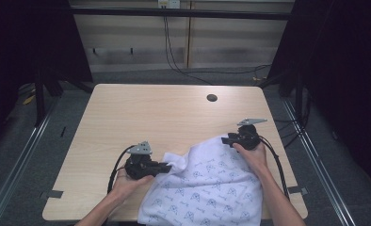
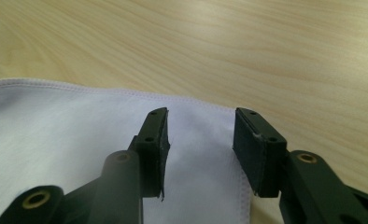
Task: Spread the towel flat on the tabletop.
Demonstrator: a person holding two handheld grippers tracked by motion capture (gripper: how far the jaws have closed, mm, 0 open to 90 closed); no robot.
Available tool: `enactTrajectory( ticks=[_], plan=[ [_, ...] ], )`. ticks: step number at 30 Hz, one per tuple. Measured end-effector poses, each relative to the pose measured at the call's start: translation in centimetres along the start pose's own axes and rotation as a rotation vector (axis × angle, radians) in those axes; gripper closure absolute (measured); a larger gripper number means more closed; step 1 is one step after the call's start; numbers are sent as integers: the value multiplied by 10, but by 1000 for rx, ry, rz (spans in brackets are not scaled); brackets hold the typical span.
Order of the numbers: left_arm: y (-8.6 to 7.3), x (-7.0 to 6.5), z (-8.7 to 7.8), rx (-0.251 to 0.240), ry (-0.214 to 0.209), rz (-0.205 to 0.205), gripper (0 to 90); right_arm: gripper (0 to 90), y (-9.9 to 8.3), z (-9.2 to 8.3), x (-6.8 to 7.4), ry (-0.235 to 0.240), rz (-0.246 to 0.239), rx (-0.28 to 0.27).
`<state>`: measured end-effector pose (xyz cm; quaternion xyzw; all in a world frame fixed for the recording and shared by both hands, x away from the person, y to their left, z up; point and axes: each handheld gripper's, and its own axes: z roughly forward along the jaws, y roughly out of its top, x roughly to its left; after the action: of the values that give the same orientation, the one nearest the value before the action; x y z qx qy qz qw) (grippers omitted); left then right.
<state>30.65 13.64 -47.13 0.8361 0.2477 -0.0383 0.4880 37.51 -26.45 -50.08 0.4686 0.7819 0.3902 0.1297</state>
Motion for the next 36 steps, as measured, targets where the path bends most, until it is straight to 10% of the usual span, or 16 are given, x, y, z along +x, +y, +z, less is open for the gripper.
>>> enactTrajectory(
  ticks=[10,13,20,36],
  plan=[
    [0,9,-11,-37,37,-28,849,687,-6,3,10,-93,-61,41],
    [-2,8,-15,-38,33,-29,850,864,-10,-2,15,-52,-60,54],
    [-8,-6,-35,-66,9,-18,852,888,-13,-6,20,37,-30,60],
    [53,24,-96,-323,182,-3,857,888,93,-74,20,45,-33,-278]
  ],
)
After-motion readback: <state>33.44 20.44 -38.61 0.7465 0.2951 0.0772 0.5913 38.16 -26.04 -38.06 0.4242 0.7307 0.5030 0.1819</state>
